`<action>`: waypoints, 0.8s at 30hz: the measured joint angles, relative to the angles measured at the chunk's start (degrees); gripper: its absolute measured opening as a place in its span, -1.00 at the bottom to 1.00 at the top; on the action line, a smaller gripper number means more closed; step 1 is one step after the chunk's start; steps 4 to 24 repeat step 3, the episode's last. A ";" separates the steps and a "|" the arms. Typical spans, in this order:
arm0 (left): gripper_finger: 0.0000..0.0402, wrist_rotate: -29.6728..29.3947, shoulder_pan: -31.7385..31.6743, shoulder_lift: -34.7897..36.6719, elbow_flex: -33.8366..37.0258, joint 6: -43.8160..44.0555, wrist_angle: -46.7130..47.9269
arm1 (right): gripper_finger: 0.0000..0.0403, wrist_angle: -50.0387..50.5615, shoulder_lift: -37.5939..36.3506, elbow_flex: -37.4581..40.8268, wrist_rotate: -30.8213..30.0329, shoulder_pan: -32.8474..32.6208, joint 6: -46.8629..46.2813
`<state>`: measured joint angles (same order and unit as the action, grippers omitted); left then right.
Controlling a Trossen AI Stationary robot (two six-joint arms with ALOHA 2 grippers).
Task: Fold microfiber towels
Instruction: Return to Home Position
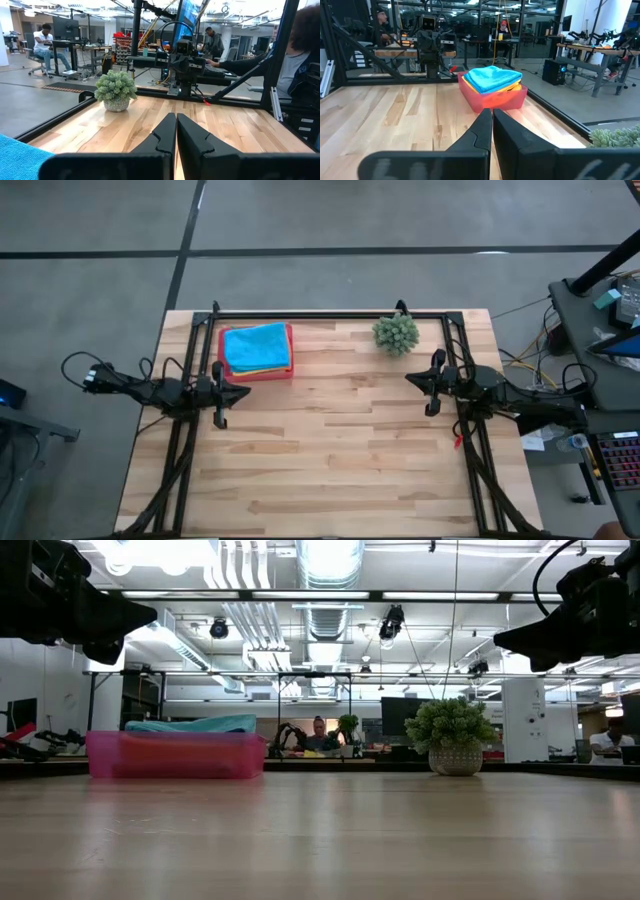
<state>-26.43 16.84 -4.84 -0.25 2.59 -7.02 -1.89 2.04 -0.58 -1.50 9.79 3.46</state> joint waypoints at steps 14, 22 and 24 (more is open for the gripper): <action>-1.00 0.02 0.00 0.00 0.00 0.00 0.00 | -0.96 0.00 0.00 0.02 0.00 -0.01 0.00; -1.00 0.02 0.00 0.00 0.00 0.00 0.00 | -0.96 0.00 0.00 0.02 0.00 -0.01 0.00; -1.00 0.02 0.00 0.00 0.00 0.00 0.00 | -0.96 0.00 0.00 0.02 0.00 -0.01 0.00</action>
